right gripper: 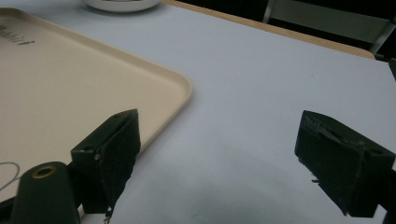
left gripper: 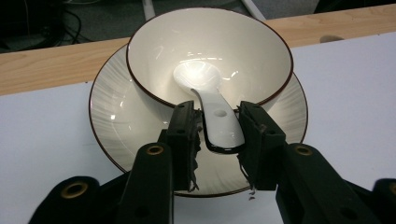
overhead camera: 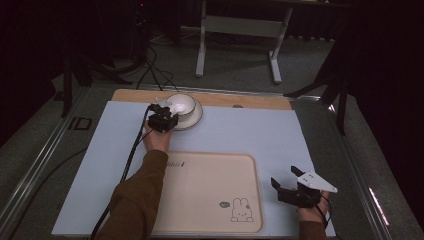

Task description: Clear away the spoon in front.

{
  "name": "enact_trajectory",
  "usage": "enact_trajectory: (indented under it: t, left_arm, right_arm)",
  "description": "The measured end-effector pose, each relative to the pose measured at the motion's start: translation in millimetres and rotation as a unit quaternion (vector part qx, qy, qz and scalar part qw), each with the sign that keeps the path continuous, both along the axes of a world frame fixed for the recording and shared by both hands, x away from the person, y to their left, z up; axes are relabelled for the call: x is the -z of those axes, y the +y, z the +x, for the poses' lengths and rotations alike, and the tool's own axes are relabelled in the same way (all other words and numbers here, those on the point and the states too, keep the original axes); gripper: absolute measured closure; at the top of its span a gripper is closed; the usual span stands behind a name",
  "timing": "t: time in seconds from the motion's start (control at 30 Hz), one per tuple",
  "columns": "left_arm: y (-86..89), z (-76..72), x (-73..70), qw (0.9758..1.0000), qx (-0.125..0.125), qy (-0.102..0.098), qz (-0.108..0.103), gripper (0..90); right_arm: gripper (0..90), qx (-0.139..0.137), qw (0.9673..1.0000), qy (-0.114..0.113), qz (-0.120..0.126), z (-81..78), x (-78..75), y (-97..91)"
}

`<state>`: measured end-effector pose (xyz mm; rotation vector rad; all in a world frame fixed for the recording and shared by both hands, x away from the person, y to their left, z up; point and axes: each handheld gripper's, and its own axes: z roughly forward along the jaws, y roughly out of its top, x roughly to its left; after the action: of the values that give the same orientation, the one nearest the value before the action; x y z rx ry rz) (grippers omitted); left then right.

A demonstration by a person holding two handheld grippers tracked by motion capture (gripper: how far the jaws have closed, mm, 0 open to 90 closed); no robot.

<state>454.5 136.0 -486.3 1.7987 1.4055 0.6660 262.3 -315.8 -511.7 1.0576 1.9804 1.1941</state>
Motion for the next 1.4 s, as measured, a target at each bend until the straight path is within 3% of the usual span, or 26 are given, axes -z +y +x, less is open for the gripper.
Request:
enact_trajectory:
  t: [0.27, 0.77, 0.93, 1.2, 1.4]
  left_arm:
    - [-1.7, -0.6, -0.1, 1.0, -0.005, -0.002, 0.0, 71.8]
    - [-1.0, -6.7, -9.1, 0.9998, 0.009, -0.013, -0.015, 74.1]
    - [4.0, -10.8, -16.2, 0.9996, 0.012, -0.023, -0.011, 74.2]
    - [12.5, -21.4, -33.7, 0.9984, 0.008, -0.046, -0.033, 74.2]
    - [15.1, -30.2, -43.9, 0.9977, 0.009, -0.058, -0.034, 74.3]
  right_arm:
    - [13.9, 0.0, 1.0, 0.0, 0.0, 0.0, 0.0, -0.2]
    - [14.0, -0.001, 1.0, 0.0, 0.0, -0.4, 0.2, -0.3]
    - [14.0, -0.002, 1.0, -0.001, 0.0, -0.8, -0.2, 0.3]
    - [14.0, -0.002, 1.0, -0.004, 0.0, -1.4, -0.7, 0.6]
    - [14.0, -0.002, 1.0, -0.006, 0.001, -2.1, -1.2, 0.3]
